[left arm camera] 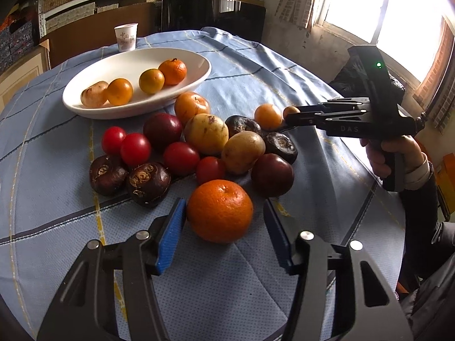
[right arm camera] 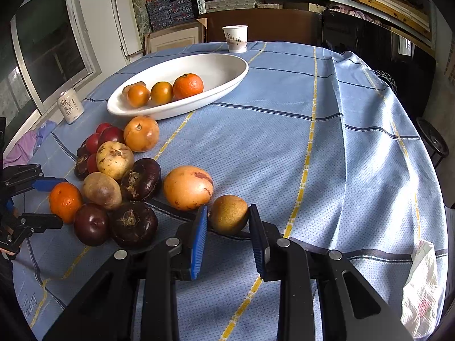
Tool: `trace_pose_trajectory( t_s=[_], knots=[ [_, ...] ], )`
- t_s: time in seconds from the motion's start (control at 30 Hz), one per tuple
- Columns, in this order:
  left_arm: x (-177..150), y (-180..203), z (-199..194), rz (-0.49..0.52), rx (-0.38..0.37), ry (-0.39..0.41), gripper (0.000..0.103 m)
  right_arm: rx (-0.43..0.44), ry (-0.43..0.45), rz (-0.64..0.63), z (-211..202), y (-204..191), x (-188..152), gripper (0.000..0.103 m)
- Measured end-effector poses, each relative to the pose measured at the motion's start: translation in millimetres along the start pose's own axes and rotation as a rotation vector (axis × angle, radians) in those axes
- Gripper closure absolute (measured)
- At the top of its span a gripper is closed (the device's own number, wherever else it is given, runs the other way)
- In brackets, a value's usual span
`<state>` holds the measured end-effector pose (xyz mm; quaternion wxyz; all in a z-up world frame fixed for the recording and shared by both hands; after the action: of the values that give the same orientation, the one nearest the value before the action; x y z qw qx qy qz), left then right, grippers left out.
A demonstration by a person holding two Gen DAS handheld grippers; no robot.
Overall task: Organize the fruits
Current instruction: 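Grasp a large orange with the left tool while the right tool grasps a small brown fruit, then carry both fruits onto the white plate and open both tools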
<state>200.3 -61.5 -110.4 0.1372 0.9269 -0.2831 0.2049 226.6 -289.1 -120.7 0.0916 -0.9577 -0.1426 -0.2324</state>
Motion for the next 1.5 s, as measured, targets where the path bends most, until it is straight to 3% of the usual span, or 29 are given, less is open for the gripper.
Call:
trace_pose_trajectory(
  t_s=[0.17,0.27,0.47,0.63,0.8,0.9,1.03,1.13,1.3,1.5],
  knots=[
    [0.4,-2.8,0.5,-0.013,-0.008,-0.002,0.05,0.017,0.008,0.009,-1.8,0.4,0.3,0.073],
    [1.0,-4.9,-1.5,-0.024,-0.016,0.008,0.055,0.062,0.032,0.035,-6.9,3.5,2.1,0.073],
    [1.8,-5.6,0.8,-0.023,-0.011,-0.002,0.055,0.126,0.045,0.062,-8.3,4.4,3.2,0.073],
    [-1.0,7.6,11.3,0.044,-0.003,-0.057,0.058,0.138,0.054,0.077,-8.4,5.3,4.0,0.074],
    [-1.4,-2.6,9.3,-0.011,-0.015,-0.045,0.059,0.14,0.066,0.089,-9.2,7.1,4.4,0.073],
    [-0.2,-7.0,4.7,-0.035,-0.024,-0.023,0.059,0.152,0.09,0.102,-13.8,7.7,5.6,0.074],
    [7.4,-13.3,-18.6,-0.07,-0.042,0.092,0.059,0.201,0.163,0.101,-27.7,-4.1,15.2,0.074],
    [20.0,-27.1,-34.9,-0.127,-0.063,0.153,0.059,0.267,0.194,0.081,-34.2,-25.3,32.7,0.074],
    [70.3,-68.8,-51.0,-0.266,-0.009,0.208,0.059,0.243,0.222,0.049,-31.3,-58.6,80.1,0.074],
    [122.7,-117.4,-27.2,-0.358,0.065,0.171,0.059,0.192,0.194,0.073,0.2,-69.9,130.5,0.074]
  ],
)
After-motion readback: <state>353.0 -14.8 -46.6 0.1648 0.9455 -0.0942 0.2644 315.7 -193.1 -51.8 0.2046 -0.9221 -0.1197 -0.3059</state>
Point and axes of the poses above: each gripper's, at about its wrist camera, not at the fingertips, and z roughly the way its jaws point, y to its right, x to its top, the point moved 5 cm from there along z, roughly the way its jaws point, and after that the axes turned 11 degrees about -y, right-handed, at the moved point
